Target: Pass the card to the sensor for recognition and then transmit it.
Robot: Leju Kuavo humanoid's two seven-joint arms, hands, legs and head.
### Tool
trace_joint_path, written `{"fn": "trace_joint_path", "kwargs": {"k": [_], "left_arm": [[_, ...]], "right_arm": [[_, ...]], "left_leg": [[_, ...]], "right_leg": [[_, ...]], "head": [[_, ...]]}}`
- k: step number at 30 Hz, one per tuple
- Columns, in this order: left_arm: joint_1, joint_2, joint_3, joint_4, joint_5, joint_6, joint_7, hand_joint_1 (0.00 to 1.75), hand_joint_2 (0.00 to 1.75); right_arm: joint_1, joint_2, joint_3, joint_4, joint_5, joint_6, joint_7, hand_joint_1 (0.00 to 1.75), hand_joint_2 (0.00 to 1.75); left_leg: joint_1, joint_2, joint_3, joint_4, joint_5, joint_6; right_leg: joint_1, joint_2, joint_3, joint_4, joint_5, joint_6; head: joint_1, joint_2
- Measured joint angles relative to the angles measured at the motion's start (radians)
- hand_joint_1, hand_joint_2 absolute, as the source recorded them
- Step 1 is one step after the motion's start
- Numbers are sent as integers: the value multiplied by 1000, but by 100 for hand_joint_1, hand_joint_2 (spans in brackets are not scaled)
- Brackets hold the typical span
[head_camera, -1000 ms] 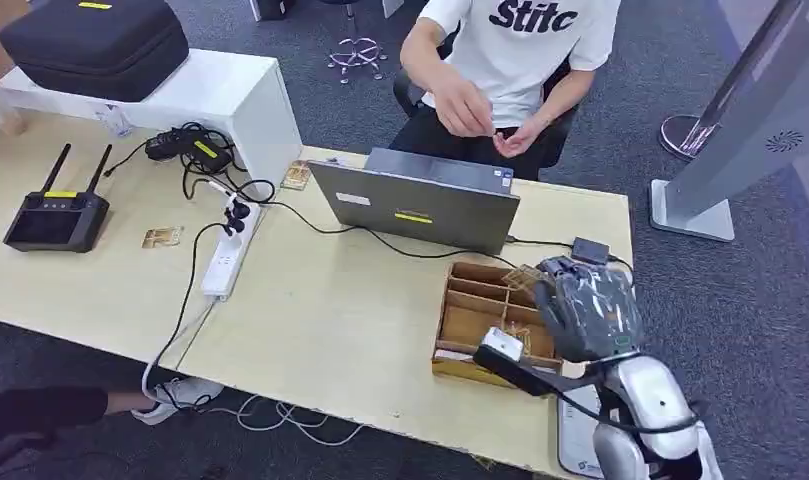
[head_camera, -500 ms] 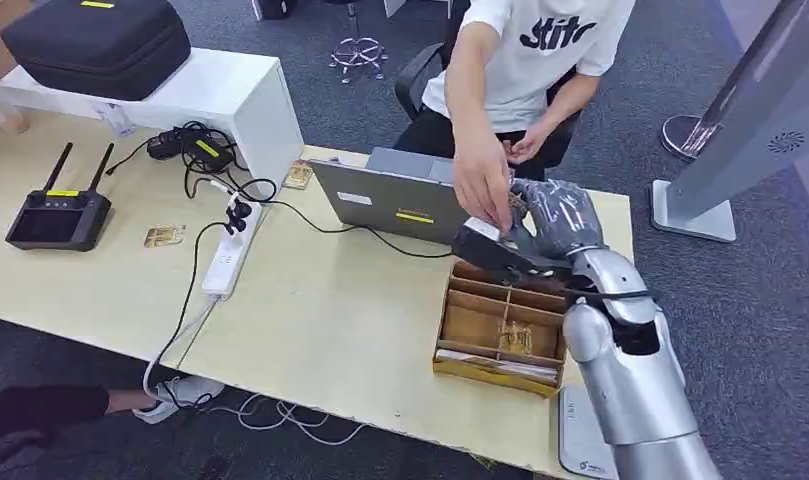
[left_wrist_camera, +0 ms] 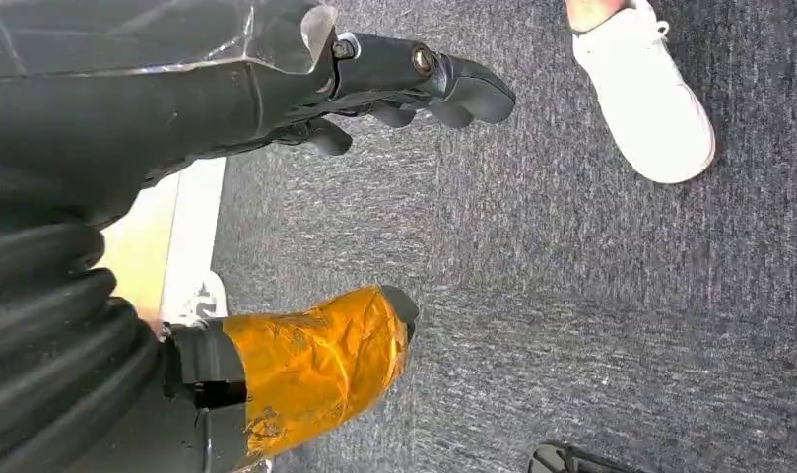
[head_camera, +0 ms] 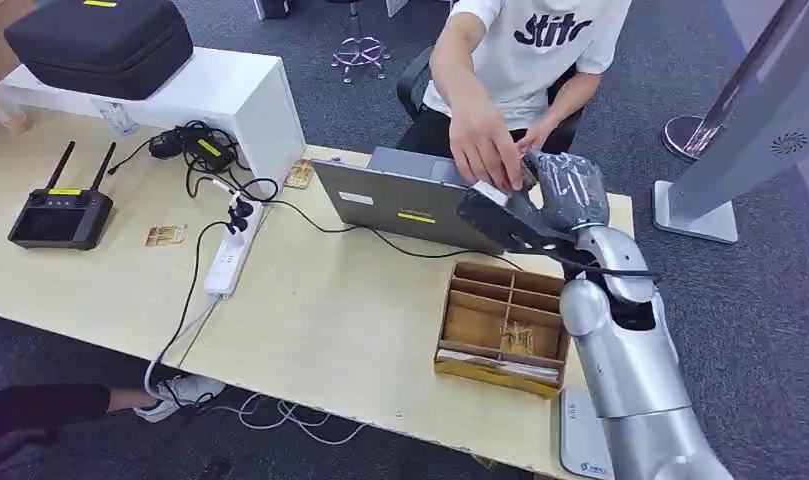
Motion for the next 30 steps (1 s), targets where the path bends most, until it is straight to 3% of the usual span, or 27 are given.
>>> {"fn": "trace_joint_path", "kwargs": {"k": [4, 10, 13, 16, 20, 23, 27, 30], "left_arm": [[0, -1, 0, 0, -4, 2, 0, 0, 175], [0, 4, -7, 0, -20, 2, -1, 0, 175], [-1, 15, -11, 0, -26, -2, -8, 0, 175], [0, 21, -24, 0, -35, -2, -9, 0, 175], [-2, 26, -35, 0, -45, 0, -19, 0, 175], [0, 29, -44, 0, -46, -3, -27, 0, 175], [7, 32, -47, 0, -42, -6, -29, 0, 175], [4, 36, -47, 0, -42, -6, -29, 0, 175]], "right_arm": [[43, 32, -116, -103, -214, 18, -54, 0, 175], [64, 71, -442, -200, -911, 132, -68, 0, 175], [58, 29, -614, -144, -1209, 186, -137, 0, 175], [59, -43, -784, -69, -1408, 161, -212, 0, 175], [113, -171, -1013, 94, -1569, 114, -267, 0, 175], [238, -290, -1159, 292, -1606, 117, -328, 0, 175], [455, -366, -1266, 513, -1609, 188, -348, 0, 175], [526, -391, -1304, 606, -1599, 188, -354, 0, 175]], "left_leg": [[0, 0, -1, 0, -1, 0], [0, -1, -1, 0, -1, 0], [0, -1, -1, 1, 0, 1], [0, -2, -1, 3, 0, 1], [0, -7, -1, 3, -2, 4], [1, -14, -1, 3, -4, 7], [0, -16, -2, 3, -8, 9], [-1, -9, -1, 1, -8, 9]], "right_leg": [[0, 0, -1, -1, 0, 0], [0, -1, -1, -1, 0, 0], [0, -1, -1, -2, 2, 2], [0, -2, 0, -2, 2, 3], [0, -6, 3, -4, 1, 4], [1, -13, 7, -6, -3, 8], [1, -17, 8, -6, -6, 8], [0, -9, 5, -5, -7, 7]], "head": [[0, 0], [0, 0], [0, 0], [0, 0], [0, 0], [0, 0], [-1, 0], [-2, 0]]}}
